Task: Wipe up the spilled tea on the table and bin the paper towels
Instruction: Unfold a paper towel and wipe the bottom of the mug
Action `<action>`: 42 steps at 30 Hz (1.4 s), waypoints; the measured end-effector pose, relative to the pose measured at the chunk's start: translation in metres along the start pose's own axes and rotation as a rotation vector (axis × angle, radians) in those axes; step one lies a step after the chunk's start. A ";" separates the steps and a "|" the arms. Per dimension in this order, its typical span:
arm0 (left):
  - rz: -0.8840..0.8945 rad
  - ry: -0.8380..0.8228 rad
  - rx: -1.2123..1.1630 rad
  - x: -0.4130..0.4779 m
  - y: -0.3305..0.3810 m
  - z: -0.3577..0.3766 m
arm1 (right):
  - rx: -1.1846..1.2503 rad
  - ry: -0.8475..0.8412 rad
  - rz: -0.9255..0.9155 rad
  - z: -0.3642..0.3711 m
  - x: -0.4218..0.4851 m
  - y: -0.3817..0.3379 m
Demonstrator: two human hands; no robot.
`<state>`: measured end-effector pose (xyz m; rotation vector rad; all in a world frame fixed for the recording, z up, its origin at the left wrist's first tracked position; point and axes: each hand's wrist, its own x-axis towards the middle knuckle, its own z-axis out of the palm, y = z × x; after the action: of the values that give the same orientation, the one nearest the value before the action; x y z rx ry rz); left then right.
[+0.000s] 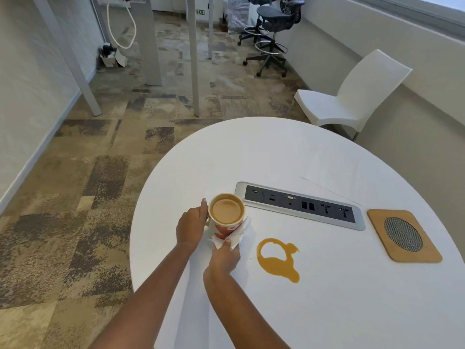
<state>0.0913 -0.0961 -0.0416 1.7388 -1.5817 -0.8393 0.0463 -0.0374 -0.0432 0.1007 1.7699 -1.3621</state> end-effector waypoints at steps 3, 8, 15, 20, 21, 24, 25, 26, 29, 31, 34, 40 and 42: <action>0.024 0.015 0.007 -0.001 -0.002 0.000 | 0.049 -0.013 0.044 0.001 -0.004 0.001; -0.003 -0.027 0.017 0.003 -0.003 -0.001 | 0.274 -0.163 0.203 -0.001 -0.020 0.006; -0.191 -0.068 -0.214 0.001 -0.002 -0.001 | 0.391 -0.208 0.217 -0.042 -0.013 -0.006; -0.288 -0.043 -0.374 -0.003 0.005 0.001 | 0.403 -0.229 0.179 -0.066 0.002 -0.019; -0.309 -0.036 -0.402 -0.002 0.006 0.001 | 0.400 -0.246 0.178 -0.069 0.004 -0.022; -0.363 -0.014 -0.468 -0.001 0.007 0.003 | 0.403 -0.340 0.172 -0.074 0.009 -0.031; -0.385 -0.006 -0.483 0.000 0.008 0.003 | 0.402 -0.378 0.176 -0.075 0.010 -0.033; -0.411 0.001 -0.497 0.000 0.008 0.004 | 0.398 -0.411 0.185 -0.077 0.012 -0.035; -0.497 0.021 -0.553 0.001 0.010 0.006 | 0.399 -0.450 0.205 -0.087 0.020 -0.039; -0.529 0.027 -0.589 0.002 0.011 0.006 | 0.401 -0.456 0.184 -0.095 0.027 -0.040; -0.538 -0.007 -0.643 0.004 0.012 0.004 | 0.358 -0.402 0.131 -0.105 0.034 -0.043; -0.557 -0.065 -0.708 0.003 0.014 0.001 | 0.285 -0.366 0.098 -0.112 0.040 -0.047; -0.558 -0.079 -0.725 0.002 0.017 -0.001 | 0.252 -0.359 0.097 -0.112 0.040 -0.049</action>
<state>0.0820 -0.0992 -0.0278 1.5909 -0.6597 -1.5302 -0.0689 0.0179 -0.0315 0.0722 1.2787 -1.4270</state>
